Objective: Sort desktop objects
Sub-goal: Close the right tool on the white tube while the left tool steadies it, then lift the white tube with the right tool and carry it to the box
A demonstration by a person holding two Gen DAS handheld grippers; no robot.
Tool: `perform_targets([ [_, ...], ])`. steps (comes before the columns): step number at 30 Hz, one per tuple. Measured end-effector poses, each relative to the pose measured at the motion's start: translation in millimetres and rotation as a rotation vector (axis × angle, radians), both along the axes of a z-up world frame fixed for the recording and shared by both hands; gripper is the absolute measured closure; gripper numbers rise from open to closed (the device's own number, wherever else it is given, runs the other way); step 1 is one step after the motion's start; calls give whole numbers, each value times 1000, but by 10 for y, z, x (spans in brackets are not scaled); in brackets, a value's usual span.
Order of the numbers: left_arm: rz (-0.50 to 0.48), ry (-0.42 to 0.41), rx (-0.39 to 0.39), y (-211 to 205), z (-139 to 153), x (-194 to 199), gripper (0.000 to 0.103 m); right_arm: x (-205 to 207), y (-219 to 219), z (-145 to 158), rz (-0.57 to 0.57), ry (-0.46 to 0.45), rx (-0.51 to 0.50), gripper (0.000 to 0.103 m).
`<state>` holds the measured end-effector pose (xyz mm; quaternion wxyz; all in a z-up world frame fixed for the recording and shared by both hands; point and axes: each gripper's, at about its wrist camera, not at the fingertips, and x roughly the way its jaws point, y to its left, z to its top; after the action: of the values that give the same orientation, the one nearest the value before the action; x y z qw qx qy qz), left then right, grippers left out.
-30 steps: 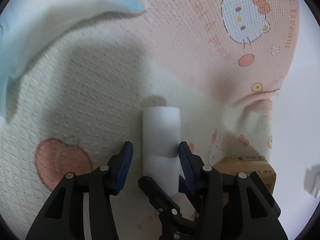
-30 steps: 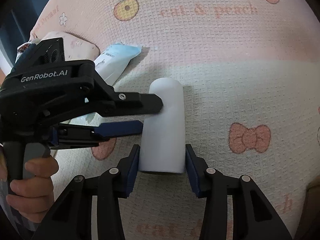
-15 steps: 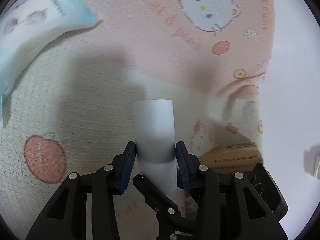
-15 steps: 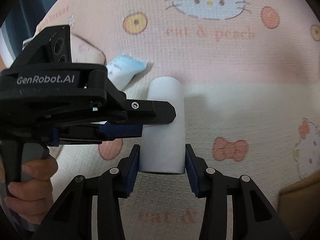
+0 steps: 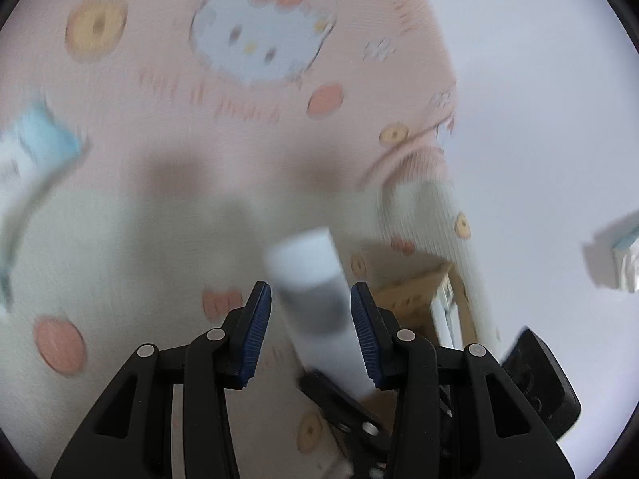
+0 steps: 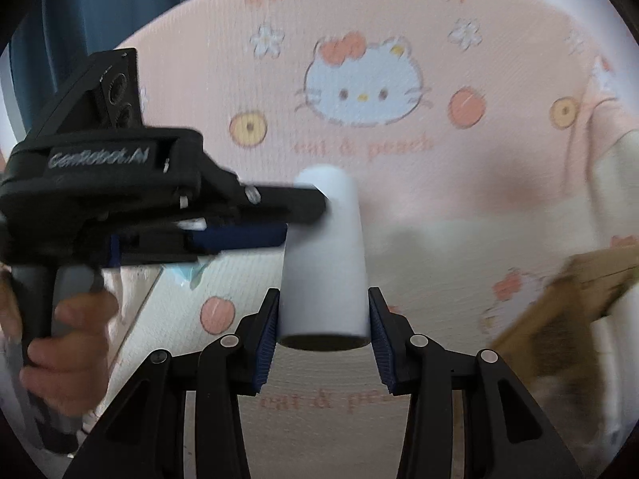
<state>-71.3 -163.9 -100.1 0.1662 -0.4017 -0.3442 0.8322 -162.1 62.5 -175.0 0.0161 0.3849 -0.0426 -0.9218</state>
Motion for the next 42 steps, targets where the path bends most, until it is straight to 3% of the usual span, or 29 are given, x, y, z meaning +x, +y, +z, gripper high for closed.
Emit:
perform_targets([
  [5, -97, 38, 54, 194, 273, -46, 58, 255, 92, 263, -36, 58, -3, 63],
  [8, -125, 69, 18, 412, 404, -25, 61, 355, 87, 423, -42, 99, 58, 63],
  [12, -174, 89, 37, 621, 508, -6, 61, 469, 197, 533, -71, 118, 83, 63],
  [15, -180, 89, 7, 730, 557, 23, 61, 517, 310, 556, -106, 119, 78, 63],
  [20, -162, 49, 23, 800, 498, 21, 52, 693, 534, 650, -172, 166, 75, 63],
  [28, -265, -14, 117, 1121, 398, -132, 51, 940, 687, 685, -190, 160, 38, 63],
  [33, -263, -57, 206, 1160, 370, -205, 51, 1008, 728, 681, -206, 195, 14, 63],
  [42, -229, -65, 159, 1237, 453, -275, 51, 905, 774, 664, -216, 163, 3, 63],
])
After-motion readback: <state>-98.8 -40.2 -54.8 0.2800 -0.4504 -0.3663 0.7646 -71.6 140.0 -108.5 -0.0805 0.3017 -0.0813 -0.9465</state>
